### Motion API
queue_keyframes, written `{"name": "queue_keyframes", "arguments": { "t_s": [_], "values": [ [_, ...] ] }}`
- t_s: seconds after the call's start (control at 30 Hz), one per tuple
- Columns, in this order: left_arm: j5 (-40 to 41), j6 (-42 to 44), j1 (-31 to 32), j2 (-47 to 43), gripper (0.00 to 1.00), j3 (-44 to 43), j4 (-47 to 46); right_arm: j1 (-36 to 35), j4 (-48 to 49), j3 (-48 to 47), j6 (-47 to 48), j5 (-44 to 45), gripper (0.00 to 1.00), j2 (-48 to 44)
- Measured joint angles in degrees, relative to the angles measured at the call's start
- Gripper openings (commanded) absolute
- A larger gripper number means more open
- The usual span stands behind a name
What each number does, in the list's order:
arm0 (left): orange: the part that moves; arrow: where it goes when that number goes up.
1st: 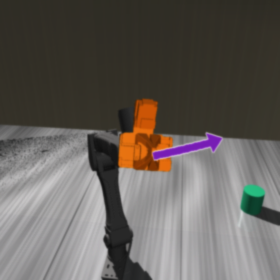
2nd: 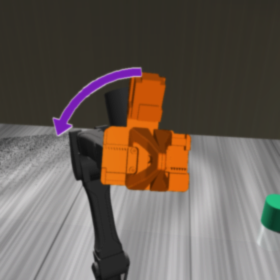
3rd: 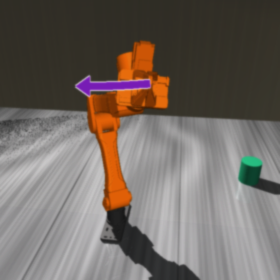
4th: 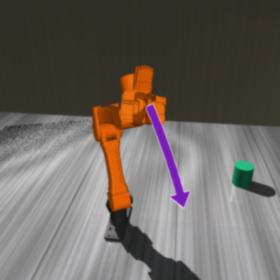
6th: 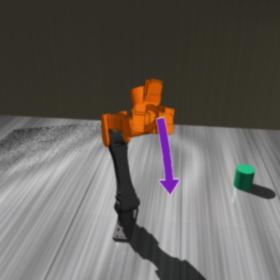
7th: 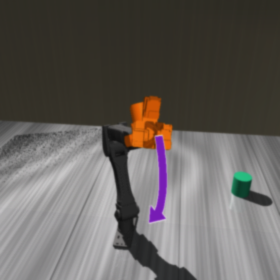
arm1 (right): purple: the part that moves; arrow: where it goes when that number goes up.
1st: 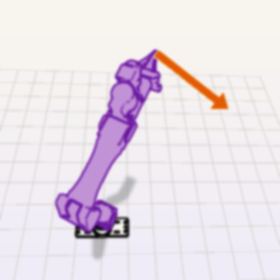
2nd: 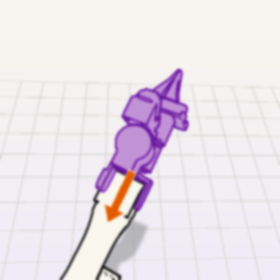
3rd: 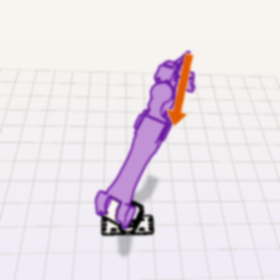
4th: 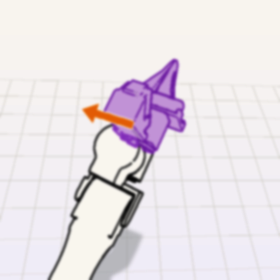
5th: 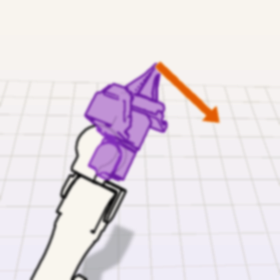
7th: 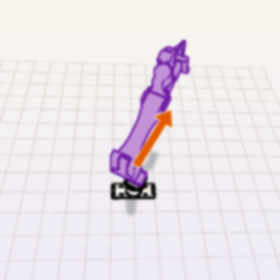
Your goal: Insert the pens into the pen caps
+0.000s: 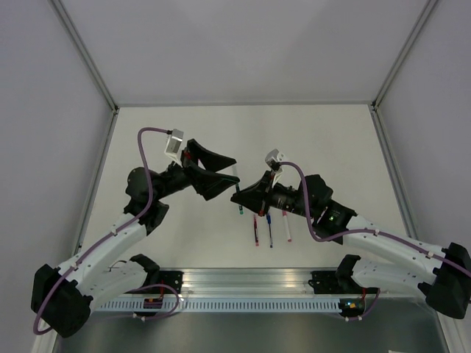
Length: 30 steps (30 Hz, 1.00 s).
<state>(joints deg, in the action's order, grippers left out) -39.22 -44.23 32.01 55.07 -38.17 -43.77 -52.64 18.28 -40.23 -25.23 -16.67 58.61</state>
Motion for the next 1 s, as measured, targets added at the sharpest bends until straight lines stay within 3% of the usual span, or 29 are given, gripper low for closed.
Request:
{"name": "queue_keyframes", "arguments": {
  "t_s": [0.43, 0.7, 1.0],
  "values": [
    [0.4, 3.8, 0.0, 0.0, 0.78, -1.0, 13.5, 0.0, -0.3, 0.0, 0.0, 0.0, 0.0, -0.6],
    [0.5, 3.7, 0.0, -0.2, 0.78, -1.1, 13.2, 0.0, -0.3, 0.0, -0.3, -0.2, 0.0, -0.5],
    [-0.5, 3.5, 0.0, -0.4, 0.65, -1.2, 10.4, 0.0, -0.5, 0.0, -0.5, -1.5, 0.0, -0.5]
  ]
}}
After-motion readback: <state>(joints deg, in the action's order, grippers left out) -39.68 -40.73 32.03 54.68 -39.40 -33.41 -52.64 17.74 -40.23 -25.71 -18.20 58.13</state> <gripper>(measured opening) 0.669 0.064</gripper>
